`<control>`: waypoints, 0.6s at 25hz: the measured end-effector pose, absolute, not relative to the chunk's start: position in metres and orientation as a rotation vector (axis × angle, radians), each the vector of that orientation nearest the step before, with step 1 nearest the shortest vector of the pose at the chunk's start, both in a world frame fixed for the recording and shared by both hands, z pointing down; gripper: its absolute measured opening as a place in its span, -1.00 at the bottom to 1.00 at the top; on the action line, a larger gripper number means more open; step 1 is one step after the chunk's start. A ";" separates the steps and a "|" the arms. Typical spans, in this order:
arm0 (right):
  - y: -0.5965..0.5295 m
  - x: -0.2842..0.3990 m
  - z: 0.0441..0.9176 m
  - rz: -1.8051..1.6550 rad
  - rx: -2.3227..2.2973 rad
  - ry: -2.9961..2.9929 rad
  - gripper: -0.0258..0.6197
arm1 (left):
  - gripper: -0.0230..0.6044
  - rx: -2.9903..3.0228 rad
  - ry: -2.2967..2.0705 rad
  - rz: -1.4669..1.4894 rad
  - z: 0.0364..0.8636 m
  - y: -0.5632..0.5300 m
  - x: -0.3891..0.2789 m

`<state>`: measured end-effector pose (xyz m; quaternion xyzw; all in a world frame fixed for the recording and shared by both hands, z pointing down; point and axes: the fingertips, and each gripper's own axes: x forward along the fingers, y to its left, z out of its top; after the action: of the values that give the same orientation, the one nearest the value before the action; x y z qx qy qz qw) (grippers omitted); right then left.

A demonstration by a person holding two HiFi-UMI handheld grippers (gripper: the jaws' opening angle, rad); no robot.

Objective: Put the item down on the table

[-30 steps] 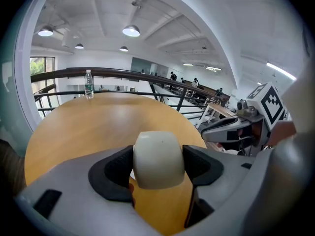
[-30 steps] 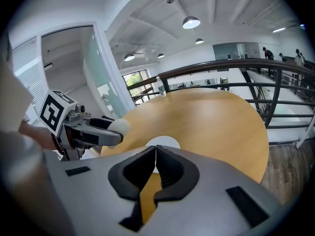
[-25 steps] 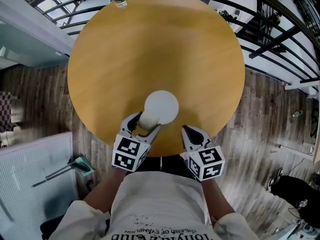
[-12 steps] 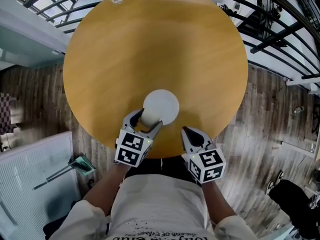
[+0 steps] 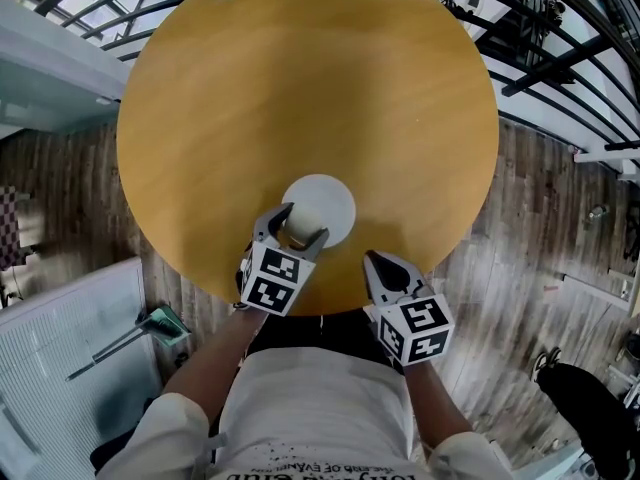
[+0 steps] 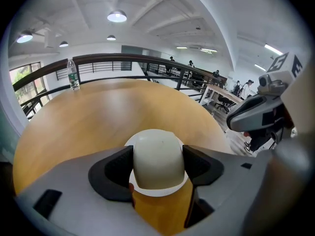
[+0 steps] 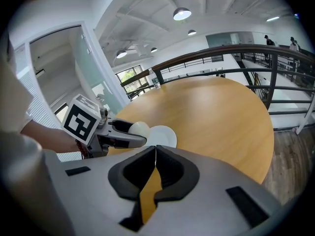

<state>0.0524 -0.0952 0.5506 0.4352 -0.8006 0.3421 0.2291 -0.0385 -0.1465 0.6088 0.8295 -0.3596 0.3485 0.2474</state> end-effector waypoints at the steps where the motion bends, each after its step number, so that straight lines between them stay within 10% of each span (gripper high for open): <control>1: -0.096 0.053 0.552 0.946 1.198 -2.201 -0.84 | 0.10 2.259 -0.977 0.957 0.612 -0.148 -0.037; 15: -0.098 0.064 0.566 0.991 1.203 -2.162 -0.84 | 0.10 2.212 -0.916 1.023 0.645 -0.162 -0.024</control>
<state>0.0640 -0.0981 0.5658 0.4386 -0.7883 0.3613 0.2357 -0.0244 -0.1621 0.6447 0.8190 -0.3391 0.3789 0.2657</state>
